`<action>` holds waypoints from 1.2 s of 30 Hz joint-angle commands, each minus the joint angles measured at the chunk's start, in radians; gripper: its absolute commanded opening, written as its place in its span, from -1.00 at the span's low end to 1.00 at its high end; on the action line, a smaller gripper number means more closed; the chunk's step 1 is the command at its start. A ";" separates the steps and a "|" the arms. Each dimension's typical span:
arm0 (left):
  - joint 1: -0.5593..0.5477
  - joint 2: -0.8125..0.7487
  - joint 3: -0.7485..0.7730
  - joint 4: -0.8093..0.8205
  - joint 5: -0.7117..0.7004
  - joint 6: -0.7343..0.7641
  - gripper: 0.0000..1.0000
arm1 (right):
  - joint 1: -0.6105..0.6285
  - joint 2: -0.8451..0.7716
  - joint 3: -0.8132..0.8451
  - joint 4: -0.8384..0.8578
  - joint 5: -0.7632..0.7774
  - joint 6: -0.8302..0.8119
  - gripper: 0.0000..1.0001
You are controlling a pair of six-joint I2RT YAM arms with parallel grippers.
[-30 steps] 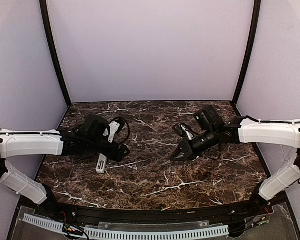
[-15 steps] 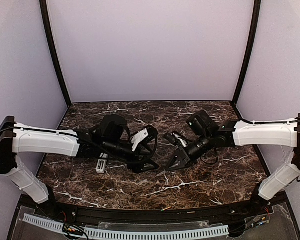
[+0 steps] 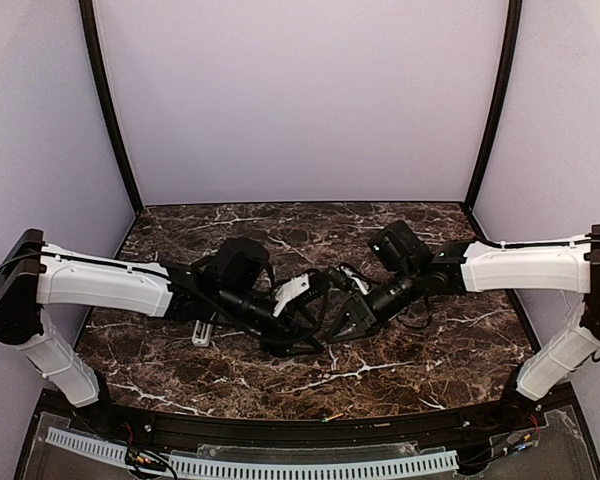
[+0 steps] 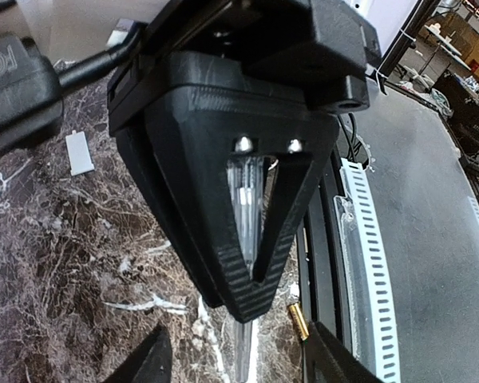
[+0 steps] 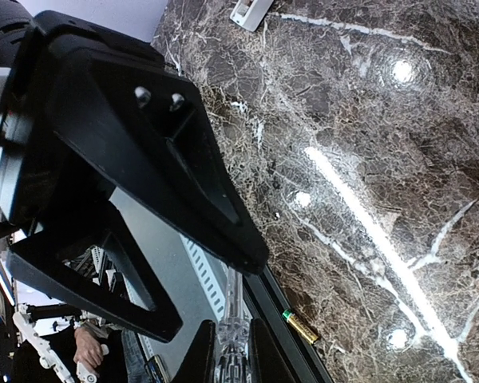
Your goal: Unload the batteries from the remote control
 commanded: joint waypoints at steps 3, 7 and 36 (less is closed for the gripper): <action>-0.008 0.030 0.037 -0.048 0.025 0.027 0.03 | 0.014 0.006 0.031 0.023 -0.007 0.011 -1.00; -0.016 0.056 0.049 -0.061 0.025 0.033 -0.15 | 0.015 0.008 0.032 0.023 -0.006 0.013 -1.00; 0.001 0.066 -0.024 -0.122 -0.717 -0.511 -0.99 | -0.097 -0.300 -0.098 -0.104 0.525 0.117 0.67</action>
